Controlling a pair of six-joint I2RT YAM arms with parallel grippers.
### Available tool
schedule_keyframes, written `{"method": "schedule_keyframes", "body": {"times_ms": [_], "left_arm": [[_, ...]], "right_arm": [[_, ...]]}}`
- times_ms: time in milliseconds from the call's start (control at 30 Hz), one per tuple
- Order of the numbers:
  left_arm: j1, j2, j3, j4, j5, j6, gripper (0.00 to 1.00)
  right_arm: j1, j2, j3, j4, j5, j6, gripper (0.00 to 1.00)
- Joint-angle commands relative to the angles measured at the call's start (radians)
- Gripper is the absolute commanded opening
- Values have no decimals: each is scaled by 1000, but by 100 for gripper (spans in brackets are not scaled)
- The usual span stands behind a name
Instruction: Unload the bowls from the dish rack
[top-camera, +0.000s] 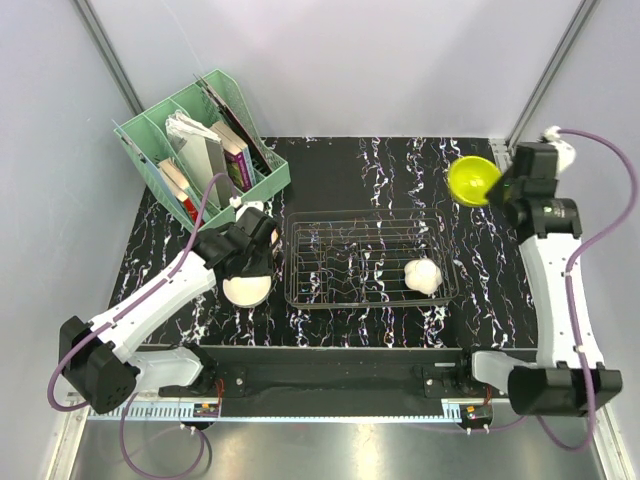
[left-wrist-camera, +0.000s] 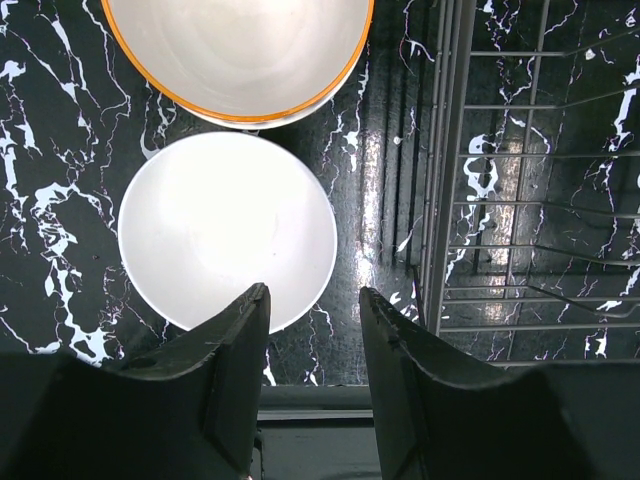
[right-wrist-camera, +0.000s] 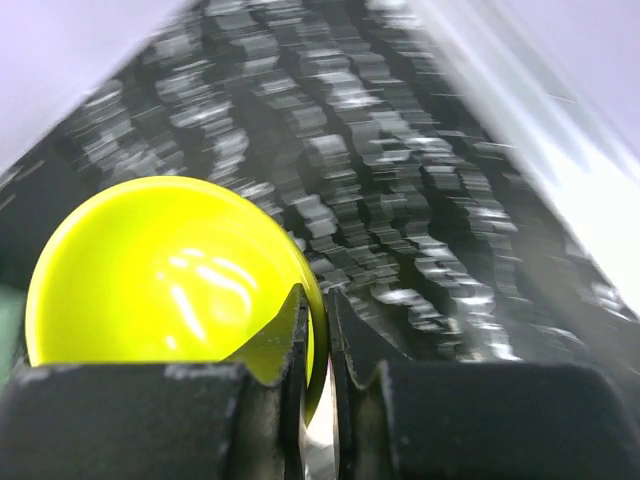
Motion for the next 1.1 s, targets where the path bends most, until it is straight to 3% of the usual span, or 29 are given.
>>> {"method": "schedule_keyframes", "body": {"times_ms": [0, 167, 600, 1067], "left_arm": [[-1, -40, -21, 28, -24, 1, 45], [-1, -57, -41, 28, -33, 1, 45], [-1, -39, -47, 39, -11, -18, 45], [-1, -40, -53, 42, 1, -30, 45]], "right_arm": [[-218, 58, -73, 17, -58, -33, 0], [-329, 118, -142, 80, -126, 41, 0], [-352, 305, -307, 183, -219, 162, 1], [-351, 318, -413, 254, -140, 139, 0]]}}
